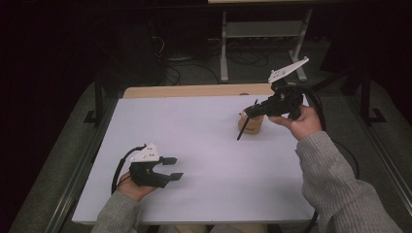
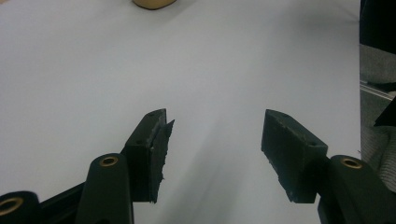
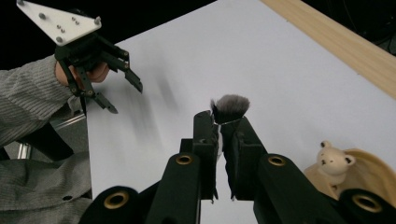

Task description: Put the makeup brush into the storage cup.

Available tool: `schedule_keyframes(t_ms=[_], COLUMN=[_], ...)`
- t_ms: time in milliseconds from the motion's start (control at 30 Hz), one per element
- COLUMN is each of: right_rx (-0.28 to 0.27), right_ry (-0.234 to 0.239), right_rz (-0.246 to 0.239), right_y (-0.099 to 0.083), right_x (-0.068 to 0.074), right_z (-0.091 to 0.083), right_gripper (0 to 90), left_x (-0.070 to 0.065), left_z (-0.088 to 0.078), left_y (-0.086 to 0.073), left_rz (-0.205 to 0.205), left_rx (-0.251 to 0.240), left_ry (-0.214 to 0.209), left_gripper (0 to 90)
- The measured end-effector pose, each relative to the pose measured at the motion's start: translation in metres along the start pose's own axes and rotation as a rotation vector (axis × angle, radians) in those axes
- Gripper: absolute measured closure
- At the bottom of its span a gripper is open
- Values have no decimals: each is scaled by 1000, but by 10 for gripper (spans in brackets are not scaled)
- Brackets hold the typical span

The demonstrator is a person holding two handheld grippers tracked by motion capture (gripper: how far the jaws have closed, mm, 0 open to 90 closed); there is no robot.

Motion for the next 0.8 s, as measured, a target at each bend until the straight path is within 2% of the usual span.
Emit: schedule_keyframes(t_ms=[167, 800], right_rx=[-4, -31], right_ry=[-18, -70], right_rz=[-2, 27], right_y=[10, 30], right_x=[-7, -34], right_z=[-7, -27], right_gripper=[820, 820], left_x=[0, 2], left_z=[1, -4], left_y=[-1, -1], left_rz=[14, -12], left_rx=[4, -17], left_ry=[-1, 22], left_gripper=[401, 377])
Point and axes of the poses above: each handheld gripper's, and its own axes: z roughly forward along the jaws, y roughly out of its top, x roughly to its left, the point moved 6 cm from there along z, roughly forward along the jaws, and after that the axes turned 6 degrees about x, right-handed, at the moved point
